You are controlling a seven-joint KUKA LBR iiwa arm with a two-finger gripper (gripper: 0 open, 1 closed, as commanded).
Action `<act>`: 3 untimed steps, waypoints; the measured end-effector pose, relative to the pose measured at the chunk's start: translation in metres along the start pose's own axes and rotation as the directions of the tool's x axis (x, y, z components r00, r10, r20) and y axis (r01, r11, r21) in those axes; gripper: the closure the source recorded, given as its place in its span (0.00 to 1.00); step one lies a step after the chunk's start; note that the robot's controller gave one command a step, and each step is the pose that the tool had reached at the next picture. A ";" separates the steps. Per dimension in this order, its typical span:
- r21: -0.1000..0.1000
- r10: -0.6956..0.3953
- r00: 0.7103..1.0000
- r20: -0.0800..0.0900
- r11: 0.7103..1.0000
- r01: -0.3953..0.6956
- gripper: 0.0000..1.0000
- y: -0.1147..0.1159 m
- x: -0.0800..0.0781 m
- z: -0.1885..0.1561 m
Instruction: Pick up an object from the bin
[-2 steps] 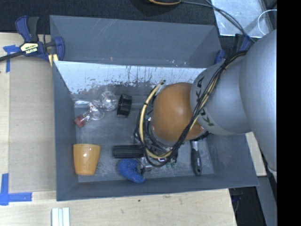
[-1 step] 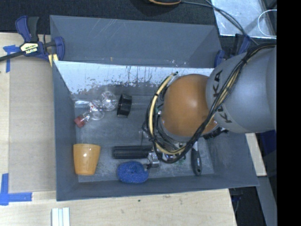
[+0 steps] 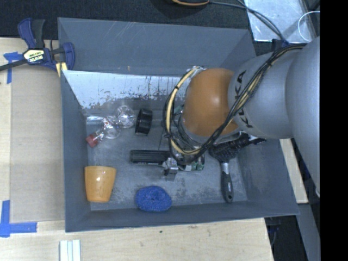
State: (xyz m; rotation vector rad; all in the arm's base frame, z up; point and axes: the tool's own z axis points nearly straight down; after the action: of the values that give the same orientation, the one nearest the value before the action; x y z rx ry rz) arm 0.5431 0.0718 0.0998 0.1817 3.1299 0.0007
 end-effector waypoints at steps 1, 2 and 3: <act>-0.002 -0.131 0.991 0.000 0.991 0.131 0.00 0.018 -0.004 0.030; -0.002 0.179 0.984 0.005 0.984 -0.179 1.00 -0.004 -0.019 0.029; -0.002 0.179 0.984 0.005 0.984 -0.179 1.00 -0.004 -0.019 0.029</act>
Offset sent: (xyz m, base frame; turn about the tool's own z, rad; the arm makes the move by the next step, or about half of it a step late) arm 0.0175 -0.0058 -0.0298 0.1807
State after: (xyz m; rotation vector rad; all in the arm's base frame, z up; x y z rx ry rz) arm 0.5619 0.0657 0.0708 0.4613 3.0959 0.0033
